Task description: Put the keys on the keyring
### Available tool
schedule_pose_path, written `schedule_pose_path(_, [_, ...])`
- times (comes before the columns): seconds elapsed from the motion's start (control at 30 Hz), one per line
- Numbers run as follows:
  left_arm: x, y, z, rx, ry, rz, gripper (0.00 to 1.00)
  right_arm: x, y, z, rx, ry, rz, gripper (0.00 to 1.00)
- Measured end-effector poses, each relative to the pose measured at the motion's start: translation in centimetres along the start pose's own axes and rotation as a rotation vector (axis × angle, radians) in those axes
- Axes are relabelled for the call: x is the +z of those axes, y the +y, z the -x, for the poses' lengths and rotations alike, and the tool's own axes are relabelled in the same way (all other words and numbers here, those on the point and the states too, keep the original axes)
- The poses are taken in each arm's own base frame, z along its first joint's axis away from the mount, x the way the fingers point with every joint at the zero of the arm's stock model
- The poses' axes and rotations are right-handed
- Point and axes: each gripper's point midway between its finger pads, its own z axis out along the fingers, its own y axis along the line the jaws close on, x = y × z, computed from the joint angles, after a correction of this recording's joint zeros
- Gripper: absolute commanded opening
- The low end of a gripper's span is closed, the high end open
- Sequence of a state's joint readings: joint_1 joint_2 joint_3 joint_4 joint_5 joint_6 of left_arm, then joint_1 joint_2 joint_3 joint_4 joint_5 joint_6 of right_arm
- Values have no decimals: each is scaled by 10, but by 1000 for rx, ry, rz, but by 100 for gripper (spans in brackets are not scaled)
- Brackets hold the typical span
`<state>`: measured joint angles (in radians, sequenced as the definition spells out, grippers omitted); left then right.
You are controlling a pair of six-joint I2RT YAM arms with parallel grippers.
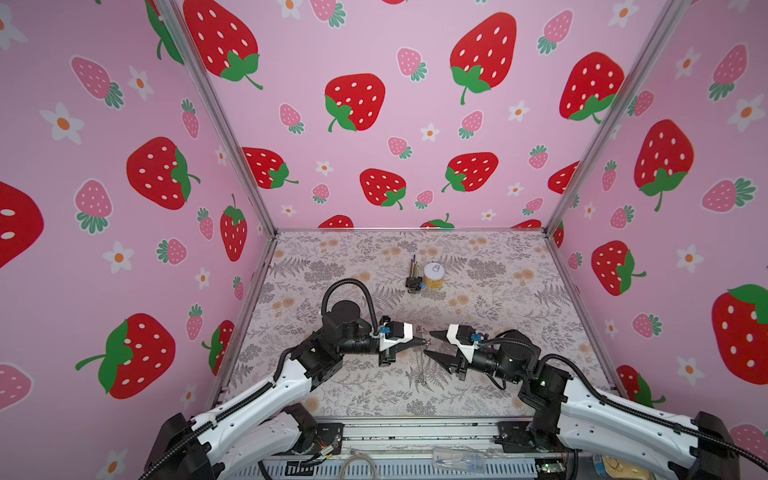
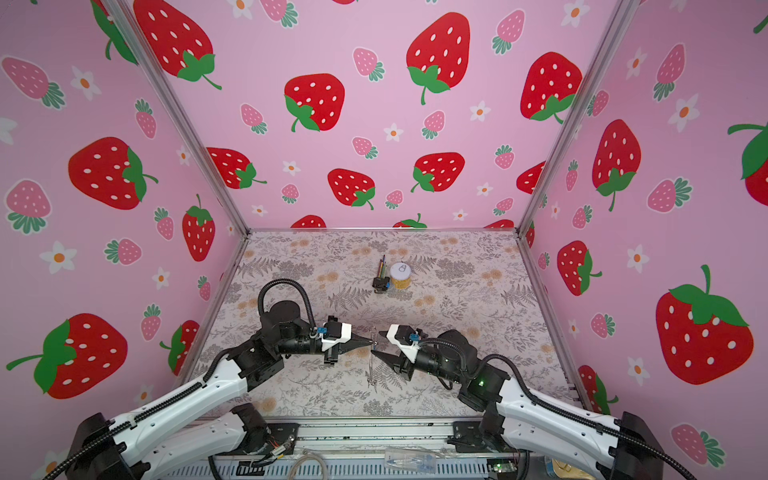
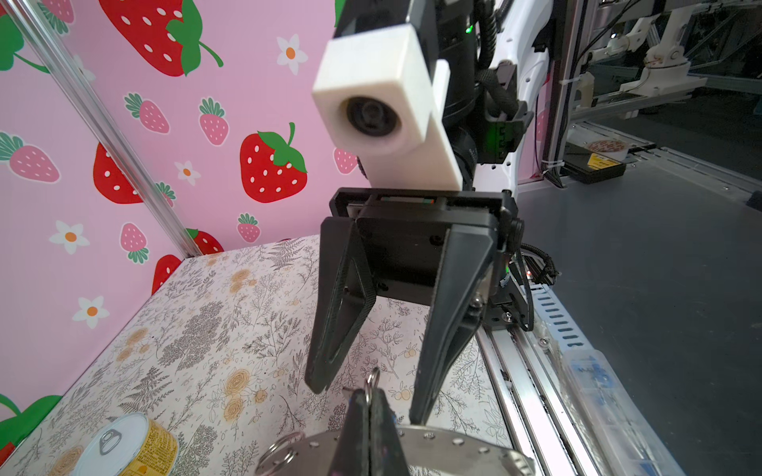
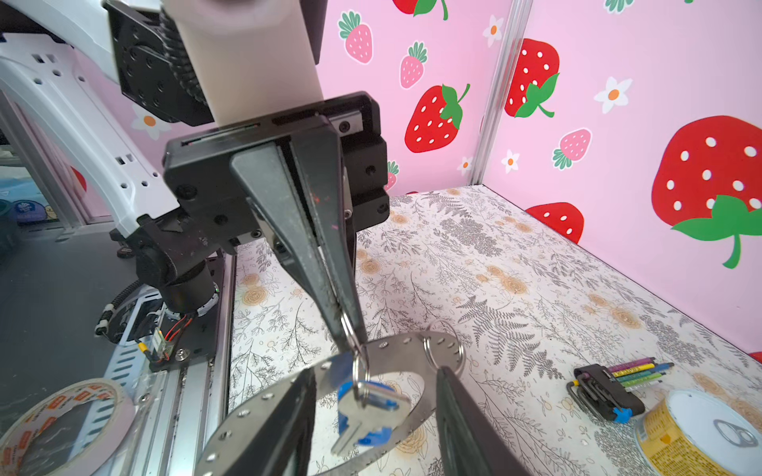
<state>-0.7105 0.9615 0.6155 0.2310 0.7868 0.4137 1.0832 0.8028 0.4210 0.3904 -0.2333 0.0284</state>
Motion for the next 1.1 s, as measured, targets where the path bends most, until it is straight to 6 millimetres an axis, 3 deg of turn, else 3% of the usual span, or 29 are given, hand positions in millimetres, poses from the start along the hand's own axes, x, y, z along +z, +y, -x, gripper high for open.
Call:
schedule_pose_path(0.23, [-1, 0, 3, 7, -7, 3, 0, 5, 3, -5, 14, 13, 23, 33])
schedule_pose_path(0.5, [-1, 0, 3, 9, -9, 4, 0, 0, 2, 4, 5, -19, 13, 19])
schedule_pose_path(1.1, [-6, 3, 4, 7, -9, 21, 0, 3, 3, -9, 4, 32, 18, 15])
